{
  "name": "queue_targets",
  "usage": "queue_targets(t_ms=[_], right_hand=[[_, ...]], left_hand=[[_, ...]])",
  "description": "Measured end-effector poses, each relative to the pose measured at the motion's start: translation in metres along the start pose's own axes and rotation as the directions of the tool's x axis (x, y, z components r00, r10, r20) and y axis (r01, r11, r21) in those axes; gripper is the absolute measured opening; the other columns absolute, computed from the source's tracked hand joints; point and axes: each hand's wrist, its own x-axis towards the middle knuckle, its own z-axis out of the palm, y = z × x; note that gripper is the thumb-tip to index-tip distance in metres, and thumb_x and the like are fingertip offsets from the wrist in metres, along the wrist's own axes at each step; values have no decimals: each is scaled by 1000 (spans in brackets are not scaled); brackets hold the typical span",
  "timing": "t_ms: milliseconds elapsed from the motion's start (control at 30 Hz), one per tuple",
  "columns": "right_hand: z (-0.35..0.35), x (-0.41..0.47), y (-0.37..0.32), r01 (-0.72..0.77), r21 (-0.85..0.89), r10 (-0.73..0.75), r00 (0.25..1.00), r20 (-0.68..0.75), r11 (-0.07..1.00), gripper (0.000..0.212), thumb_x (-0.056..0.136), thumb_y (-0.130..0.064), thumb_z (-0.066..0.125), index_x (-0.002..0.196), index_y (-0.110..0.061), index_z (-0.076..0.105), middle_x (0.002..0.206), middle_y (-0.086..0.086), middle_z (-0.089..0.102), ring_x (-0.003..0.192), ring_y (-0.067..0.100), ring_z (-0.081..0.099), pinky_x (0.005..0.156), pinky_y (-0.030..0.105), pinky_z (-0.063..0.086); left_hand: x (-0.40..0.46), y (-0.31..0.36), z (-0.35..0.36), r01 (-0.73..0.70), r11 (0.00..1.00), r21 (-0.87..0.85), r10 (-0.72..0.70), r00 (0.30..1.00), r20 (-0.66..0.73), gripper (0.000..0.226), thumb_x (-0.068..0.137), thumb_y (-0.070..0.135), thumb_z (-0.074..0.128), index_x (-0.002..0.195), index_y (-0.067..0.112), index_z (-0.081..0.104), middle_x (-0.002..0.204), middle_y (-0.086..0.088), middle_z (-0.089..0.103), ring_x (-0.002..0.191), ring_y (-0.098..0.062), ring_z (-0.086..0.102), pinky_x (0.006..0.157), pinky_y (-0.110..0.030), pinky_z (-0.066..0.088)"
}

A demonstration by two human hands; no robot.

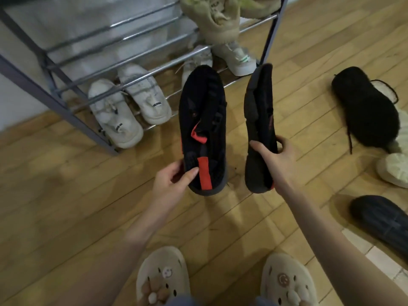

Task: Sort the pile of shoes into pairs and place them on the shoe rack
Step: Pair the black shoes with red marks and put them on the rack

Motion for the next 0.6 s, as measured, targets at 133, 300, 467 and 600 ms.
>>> queue_targets(t_ms=[133,300,467,600], right_hand=[[21,-23,-15,250,-8,-249,966,62,968,76,72,-49,75,136,-28,38,99,-19,52,93,2,58,79,28,53],[47,-36,-39,485,3,-483,872,82,875,64,71,-49,78,125,-30,52,118,-10,56,107,-7,52,91,16,46],[65,-40,-63,531,2,-530,845,66,847,64,70,-56,76,125,-30,57,115,-8,58,107,-7,50,89,8,41],[85,-28,-99,505,24,-502,849,166,863,59,68,-60,76,118,-33,62,108,-11,64,106,1,59,88,17,50]], left_hand=[[-6,10,-25,-87,996,-5,86,991,-102,17,91,20,60,105,23,69,98,12,74,96,-2,67,76,-15,50],[-19,15,-56,-156,987,49,162,969,-187,23,92,19,58,110,12,69,98,5,74,97,-9,67,77,-16,50],[-24,26,-78,-134,984,-116,91,943,-319,29,85,36,66,106,17,71,101,-1,74,104,-20,66,94,-45,51],[-6,43,-101,-156,979,-128,93,912,-399,25,81,46,63,93,27,75,102,-2,74,106,-21,65,99,-50,46]])
